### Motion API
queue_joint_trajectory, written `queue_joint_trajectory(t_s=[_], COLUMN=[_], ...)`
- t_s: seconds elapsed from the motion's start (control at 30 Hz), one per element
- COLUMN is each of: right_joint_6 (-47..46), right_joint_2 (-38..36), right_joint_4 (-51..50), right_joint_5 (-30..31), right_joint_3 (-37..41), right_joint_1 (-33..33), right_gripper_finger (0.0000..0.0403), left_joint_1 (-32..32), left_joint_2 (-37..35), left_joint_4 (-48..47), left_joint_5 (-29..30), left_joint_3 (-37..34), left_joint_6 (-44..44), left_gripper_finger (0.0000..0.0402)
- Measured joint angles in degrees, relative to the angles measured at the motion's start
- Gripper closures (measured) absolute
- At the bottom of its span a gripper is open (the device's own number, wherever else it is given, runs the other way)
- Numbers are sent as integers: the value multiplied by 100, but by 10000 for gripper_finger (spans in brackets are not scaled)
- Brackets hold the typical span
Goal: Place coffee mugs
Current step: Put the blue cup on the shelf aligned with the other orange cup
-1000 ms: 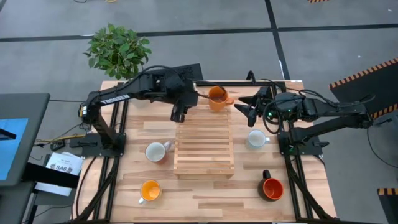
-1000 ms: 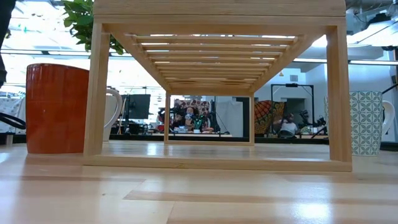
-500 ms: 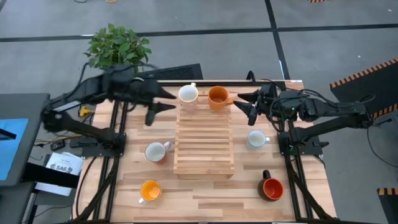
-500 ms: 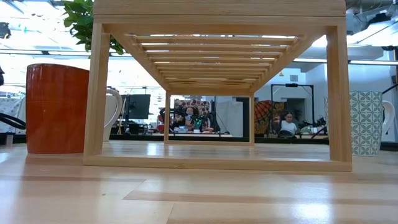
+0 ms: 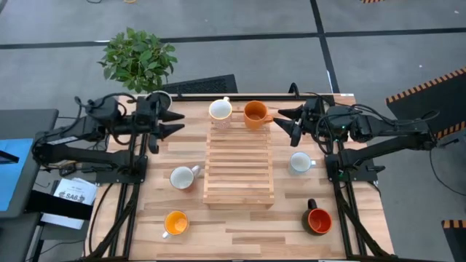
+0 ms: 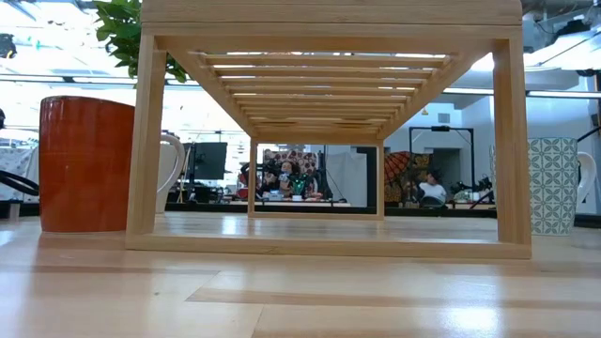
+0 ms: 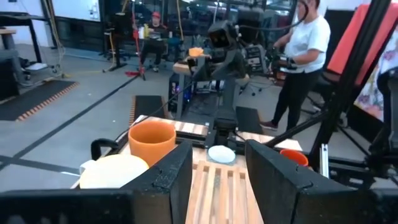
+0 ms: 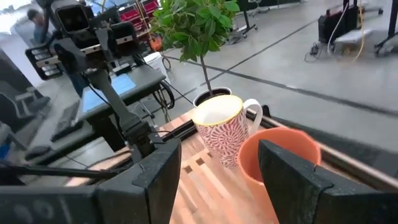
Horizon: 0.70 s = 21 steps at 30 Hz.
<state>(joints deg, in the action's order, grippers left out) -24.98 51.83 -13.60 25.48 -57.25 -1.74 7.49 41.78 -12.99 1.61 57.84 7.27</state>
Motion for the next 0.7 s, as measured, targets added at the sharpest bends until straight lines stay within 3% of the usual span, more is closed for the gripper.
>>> queue_joint_trajectory(t_s=[0.13, 0.4, 0.57, 0.7], right_joint_6=[-577, -2824, -4336, -4724], right_joint_2=[0, 98, 504, 634], right_joint_4=[-647, -4160, -6141, -6221], right_joint_5=[-413, -1324, -1358, -1429], right_joint_3=[-161, -616, -582, -95], right_joint_1=[-10, -491, -918, -944], right_gripper_finger=[165, 165, 165, 164], left_joint_1=[3, 2, 2, 2], left_joint_2=[-62, -5, 85, 113], left_joint_4=[-41, -240, -254, -275], left_joint_5=[32, 24, 19, 17], left_joint_3=[-2, -4, -6, -4], left_joint_6=[54, 98, 151, 157], left_gripper_finger=[268, 268, 268, 268])
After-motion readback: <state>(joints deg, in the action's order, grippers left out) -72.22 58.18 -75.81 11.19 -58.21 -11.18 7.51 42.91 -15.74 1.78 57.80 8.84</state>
